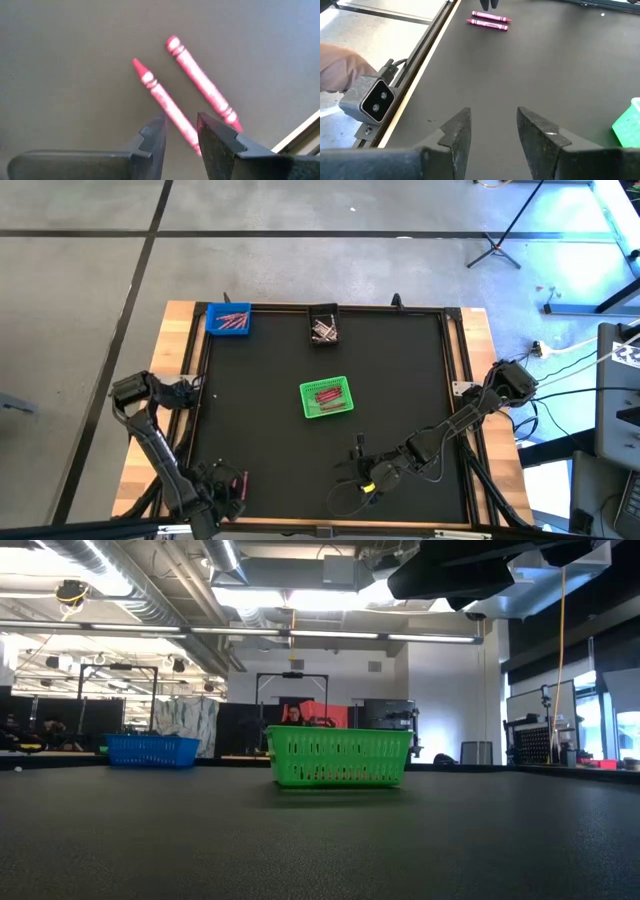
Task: Sort crayons
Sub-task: Put the red crayon into the green bin
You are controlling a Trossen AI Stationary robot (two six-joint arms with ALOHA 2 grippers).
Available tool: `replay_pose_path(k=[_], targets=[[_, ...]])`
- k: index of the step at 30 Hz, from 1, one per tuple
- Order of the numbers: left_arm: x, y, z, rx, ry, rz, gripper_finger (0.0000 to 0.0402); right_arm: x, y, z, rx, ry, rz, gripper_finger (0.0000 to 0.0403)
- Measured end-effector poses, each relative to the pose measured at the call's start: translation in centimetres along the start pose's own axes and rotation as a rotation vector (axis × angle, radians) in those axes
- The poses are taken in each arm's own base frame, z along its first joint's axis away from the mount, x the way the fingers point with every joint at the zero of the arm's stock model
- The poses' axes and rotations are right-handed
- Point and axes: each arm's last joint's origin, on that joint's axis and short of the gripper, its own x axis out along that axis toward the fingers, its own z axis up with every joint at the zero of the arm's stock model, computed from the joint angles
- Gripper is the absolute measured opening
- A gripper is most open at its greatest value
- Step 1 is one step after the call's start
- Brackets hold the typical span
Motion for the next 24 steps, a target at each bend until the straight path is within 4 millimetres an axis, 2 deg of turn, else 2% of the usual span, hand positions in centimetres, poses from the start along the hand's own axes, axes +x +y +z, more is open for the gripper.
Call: replay_pose_path(k=[8, 13, 18, 24], targets=[[0.6, 0.0, 0.3, -0.018, -0.025, -0.001, 0.0101, 0.0, 0.0, 0.0, -0.007, -0.001, 0.000, 0.0159], [1.8, 0.9, -0.1, -0.040, 0.009, 0.047, 0.0101, 0.0, 0.0, 0.0, -0.006, -0.002, 0.000, 0.0159], [2.0, 1.0, -0.3, -0.028, -0.015, 0.020, 0.0101, 0.0, 0.0, 0.0, -0.005, -0.004, 0.000, 0.0159], [2.0, 1.2, -0.2, 0.015, -0.013, 0.039, 0.0070, 0.0, 0.0, 0.0, 0.003, -0.003, 0.000, 0.0159]])
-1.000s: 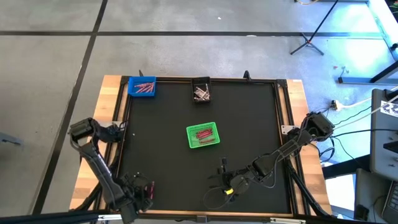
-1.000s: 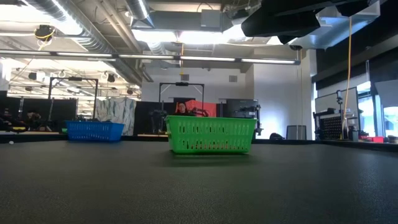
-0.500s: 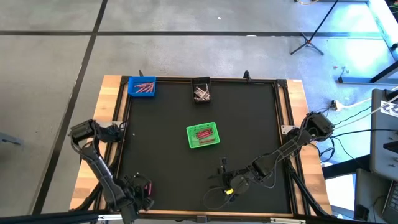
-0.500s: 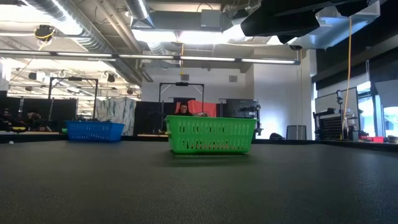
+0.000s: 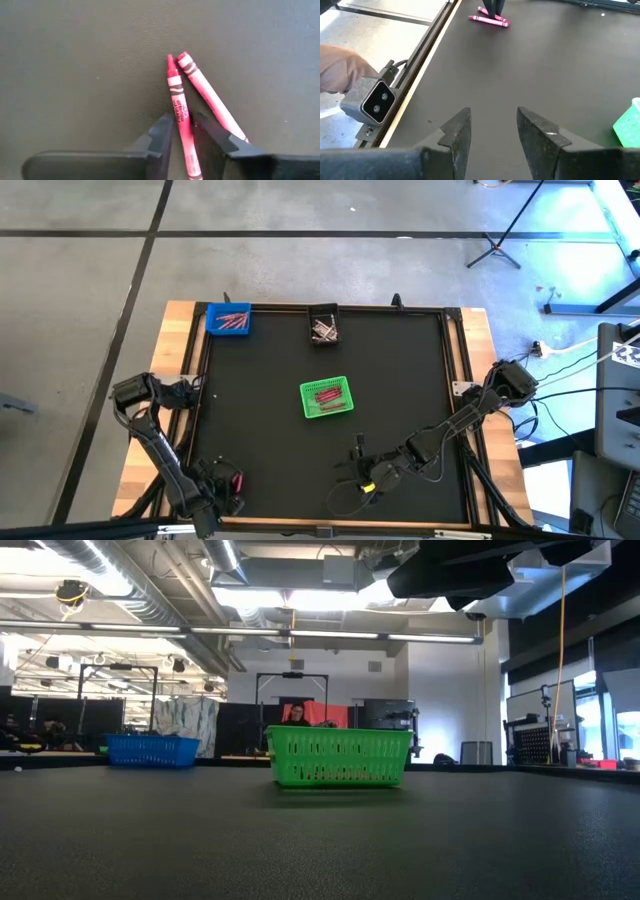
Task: Sort crayons
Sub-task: Put the red crayon into the green bin
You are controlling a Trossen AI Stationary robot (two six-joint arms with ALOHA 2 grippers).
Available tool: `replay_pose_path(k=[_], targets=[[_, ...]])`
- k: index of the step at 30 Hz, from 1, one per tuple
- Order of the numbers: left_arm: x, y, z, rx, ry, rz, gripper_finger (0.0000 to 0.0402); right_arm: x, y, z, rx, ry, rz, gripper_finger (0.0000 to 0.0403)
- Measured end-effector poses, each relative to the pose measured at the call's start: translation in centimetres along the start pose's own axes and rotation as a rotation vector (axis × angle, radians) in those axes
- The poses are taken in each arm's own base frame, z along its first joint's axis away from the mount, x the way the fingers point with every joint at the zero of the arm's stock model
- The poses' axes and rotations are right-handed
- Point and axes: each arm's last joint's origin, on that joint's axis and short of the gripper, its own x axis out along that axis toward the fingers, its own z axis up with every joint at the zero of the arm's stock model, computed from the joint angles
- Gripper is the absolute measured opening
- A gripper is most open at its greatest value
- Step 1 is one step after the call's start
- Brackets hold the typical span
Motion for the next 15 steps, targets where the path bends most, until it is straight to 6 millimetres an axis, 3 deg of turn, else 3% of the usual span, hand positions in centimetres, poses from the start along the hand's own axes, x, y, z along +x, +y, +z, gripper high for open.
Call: replay_pose_path(k=[7, 15], targets=[[0.00, 0.04, 0.02, 0.055, -0.004, 0.003, 0.0011, 0.00, 0.00, 0.00, 0.001, 0.000, 0.000, 0.0159], [-0.03, 0.06, 0.05, 0.087, -0.005, 0.003, 0.0011, 0.00, 0.00, -0.01, 0.003, 0.001, 0.000, 0.0159]])
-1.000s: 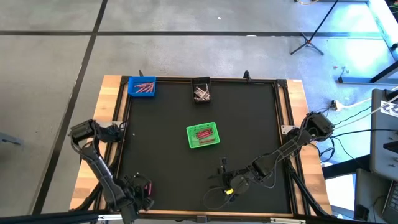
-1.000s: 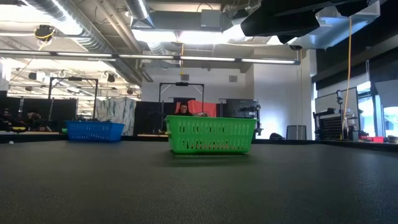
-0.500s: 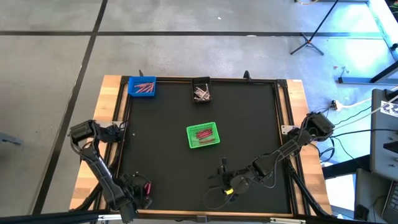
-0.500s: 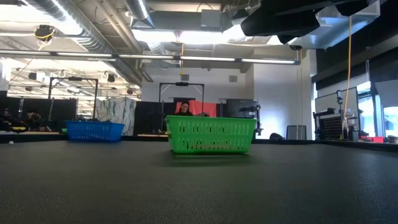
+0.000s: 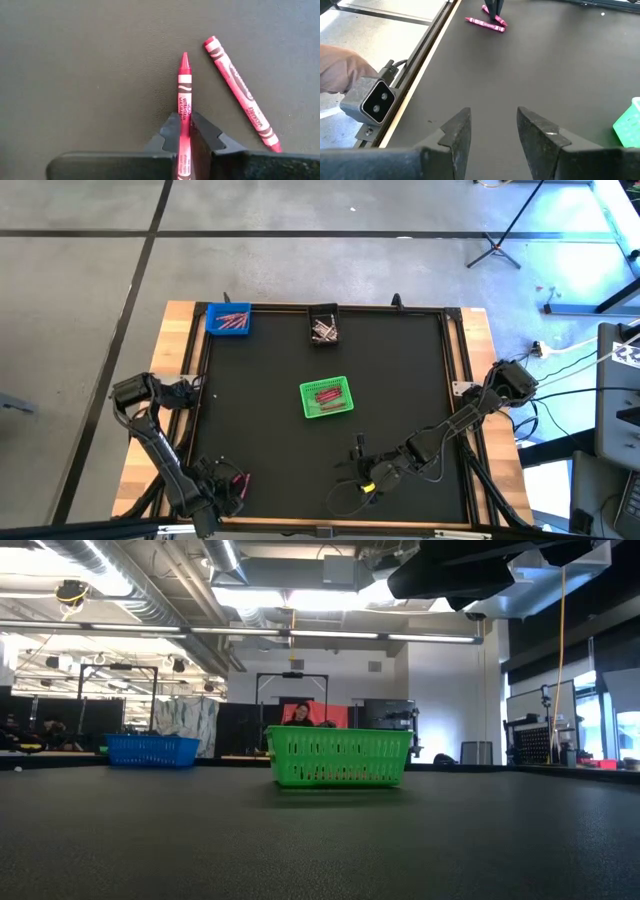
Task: Sort crayons
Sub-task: Put the red crayon into the green bin
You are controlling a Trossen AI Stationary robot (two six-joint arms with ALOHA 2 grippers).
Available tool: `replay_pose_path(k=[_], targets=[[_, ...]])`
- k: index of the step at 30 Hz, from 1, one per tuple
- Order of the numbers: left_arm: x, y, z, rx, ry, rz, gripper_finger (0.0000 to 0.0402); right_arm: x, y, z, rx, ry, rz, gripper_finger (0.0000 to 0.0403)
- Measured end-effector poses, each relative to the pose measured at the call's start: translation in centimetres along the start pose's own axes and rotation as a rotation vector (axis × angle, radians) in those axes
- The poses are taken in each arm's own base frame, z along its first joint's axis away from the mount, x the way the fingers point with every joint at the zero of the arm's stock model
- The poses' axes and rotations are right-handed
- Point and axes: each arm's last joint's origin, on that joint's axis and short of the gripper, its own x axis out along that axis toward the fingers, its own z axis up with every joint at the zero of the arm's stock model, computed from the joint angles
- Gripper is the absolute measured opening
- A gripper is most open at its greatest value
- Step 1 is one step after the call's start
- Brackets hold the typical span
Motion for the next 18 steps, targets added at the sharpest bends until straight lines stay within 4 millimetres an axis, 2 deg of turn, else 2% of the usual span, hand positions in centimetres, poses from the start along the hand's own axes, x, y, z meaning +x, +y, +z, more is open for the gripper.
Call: replay_pose_path(k=[4, 10, 15, 18], targets=[[-0.5, 0.1, 0.2, 0.022, -0.006, -0.017, 0.0011, 0.0, 0.0, 0.0, 0.000, 0.000, 0.000, 0.0159], [-2.5, 0.2, 1.2, 0.068, -0.072, -0.101, 0.0011, 0.0, 0.0, 0.0, -0.001, 0.000, 0.001, 0.0159], [-4.6, 0.3, 2.5, 0.133, -0.221, -0.213, 0.0011, -0.2, 0.6, -0.1, -0.008, 0.003, 0.028, 0.0159], [-5.3, -0.1, 3.6, 0.164, -0.316, -0.266, 0.0011, -0.5, 1.3, -0.3, -0.014, 0.002, 0.044, 0.0159]])
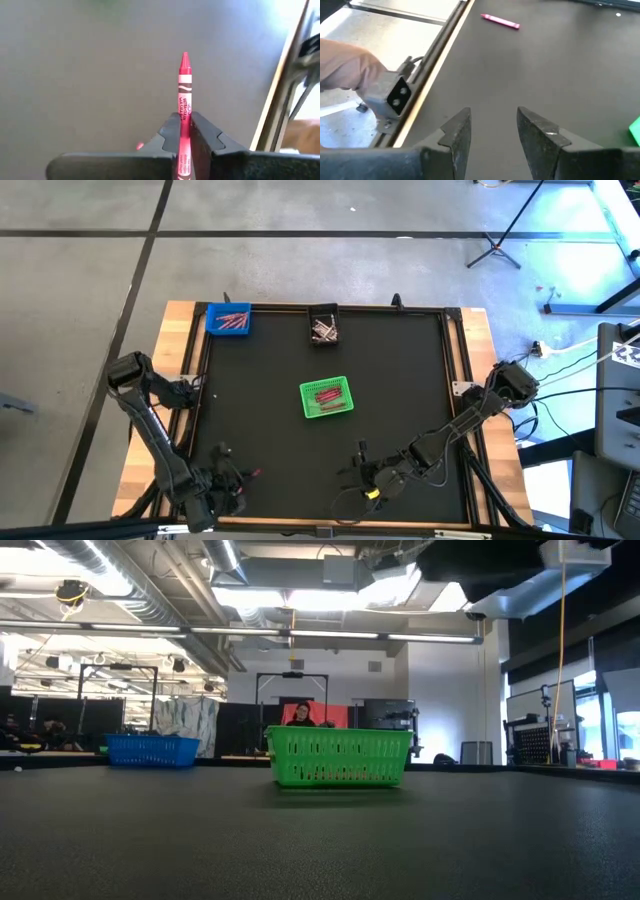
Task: Sort crayons
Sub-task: Put the red crayon into the green bin
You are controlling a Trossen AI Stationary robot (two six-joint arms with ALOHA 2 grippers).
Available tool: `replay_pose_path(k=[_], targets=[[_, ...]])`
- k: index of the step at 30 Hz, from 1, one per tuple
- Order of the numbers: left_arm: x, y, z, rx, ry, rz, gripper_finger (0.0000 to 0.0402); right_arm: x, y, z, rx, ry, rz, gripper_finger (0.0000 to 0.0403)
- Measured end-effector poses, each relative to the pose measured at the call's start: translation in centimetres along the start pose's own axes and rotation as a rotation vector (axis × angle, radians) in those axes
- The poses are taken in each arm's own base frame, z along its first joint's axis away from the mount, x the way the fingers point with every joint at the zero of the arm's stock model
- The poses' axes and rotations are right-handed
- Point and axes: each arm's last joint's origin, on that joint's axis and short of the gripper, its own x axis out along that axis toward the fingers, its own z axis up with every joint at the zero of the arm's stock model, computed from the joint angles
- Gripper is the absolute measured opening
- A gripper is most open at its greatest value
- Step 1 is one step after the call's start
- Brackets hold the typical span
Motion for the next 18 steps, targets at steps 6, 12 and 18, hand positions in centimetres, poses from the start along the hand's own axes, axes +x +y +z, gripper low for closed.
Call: replay_pose_path(k=[6, 12, 18], targets=[[1.7, -1.0, 2.6, 0.095, -0.116, -0.035, 0.0011, -0.5, 1.3, -0.3, 0.003, -0.008, 0.001, 0.0159], [3.9, -1.3, 6.2, 0.185, -0.209, -0.011, 0.0011, -0.6, 1.5, -0.3, 0.004, -0.022, -0.028, 0.0159], [6.0, -0.7, 10.3, 0.264, -0.335, 0.080, 0.0012, -0.6, 1.2, -0.2, 0.006, -0.043, -0.103, 0.0159]])
